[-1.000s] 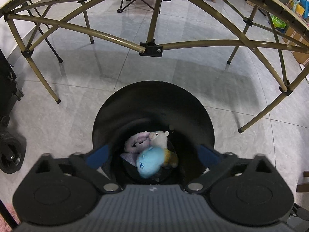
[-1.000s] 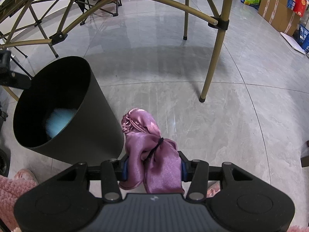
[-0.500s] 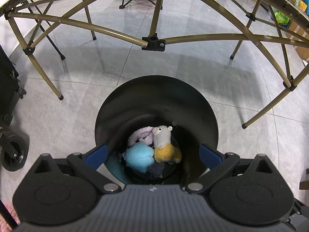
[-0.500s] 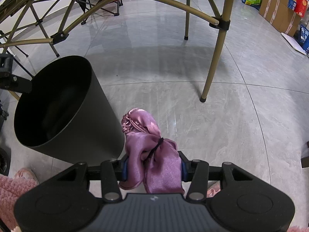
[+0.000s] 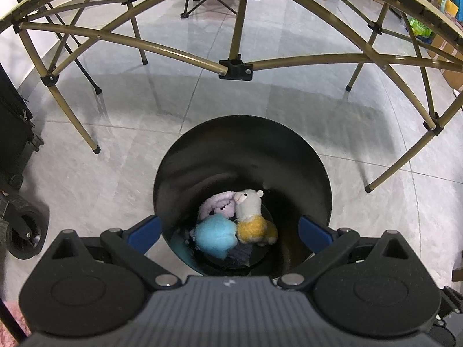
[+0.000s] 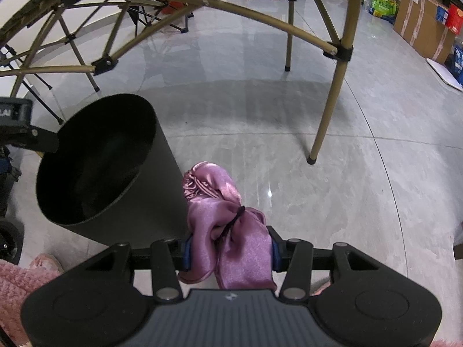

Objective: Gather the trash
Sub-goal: 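Move the right gripper holding the pink scrunchie over the black bin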

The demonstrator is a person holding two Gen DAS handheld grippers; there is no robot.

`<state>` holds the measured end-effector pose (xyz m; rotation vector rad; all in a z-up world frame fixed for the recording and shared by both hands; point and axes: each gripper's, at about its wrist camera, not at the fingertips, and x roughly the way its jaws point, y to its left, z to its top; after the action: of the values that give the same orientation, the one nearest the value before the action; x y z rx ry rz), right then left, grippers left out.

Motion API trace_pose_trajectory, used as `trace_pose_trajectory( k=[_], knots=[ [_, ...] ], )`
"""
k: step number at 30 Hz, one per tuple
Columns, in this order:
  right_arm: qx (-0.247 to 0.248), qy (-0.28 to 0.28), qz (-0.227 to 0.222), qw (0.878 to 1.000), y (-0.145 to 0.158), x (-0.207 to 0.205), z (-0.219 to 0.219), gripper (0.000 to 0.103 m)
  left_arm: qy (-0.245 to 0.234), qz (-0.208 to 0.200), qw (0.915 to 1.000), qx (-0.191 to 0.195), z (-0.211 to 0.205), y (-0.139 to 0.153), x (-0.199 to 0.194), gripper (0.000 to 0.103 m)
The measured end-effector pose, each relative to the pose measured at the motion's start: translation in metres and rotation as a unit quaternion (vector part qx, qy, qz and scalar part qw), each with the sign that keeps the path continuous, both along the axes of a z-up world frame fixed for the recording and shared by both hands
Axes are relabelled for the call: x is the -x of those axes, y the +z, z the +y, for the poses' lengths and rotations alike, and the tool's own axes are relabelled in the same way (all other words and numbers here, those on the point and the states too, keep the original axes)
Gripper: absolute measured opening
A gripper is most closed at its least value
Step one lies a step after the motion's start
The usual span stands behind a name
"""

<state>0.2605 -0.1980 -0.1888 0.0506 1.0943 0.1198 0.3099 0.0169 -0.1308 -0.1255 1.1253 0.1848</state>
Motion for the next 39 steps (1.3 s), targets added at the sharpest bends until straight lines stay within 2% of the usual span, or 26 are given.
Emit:
trace_pose_trajectory(
  k=[15, 26, 39],
  knots=[
    [-0.011, 0.017, -0.031, 0.999, 0.024, 0.0, 0.022, 0.047, 0.007, -0.016, 0.9998, -0.007, 0.019, 0.009, 0.013, 0.103],
    [-0.017, 0.044, -0.046, 0.998, 0.039, -0.005, 0.057, 0.046, 0.028, -0.021, 0.9994, -0.005, 0.045, 0.014, 0.022, 0.103],
    [-0.019, 0.072, -0.052, 0.996, 0.042, -0.014, 0.101, 0.047, 0.055, -0.025, 0.9982, -0.004, 0.086, 0.016, 0.037, 0.103]
  ],
)
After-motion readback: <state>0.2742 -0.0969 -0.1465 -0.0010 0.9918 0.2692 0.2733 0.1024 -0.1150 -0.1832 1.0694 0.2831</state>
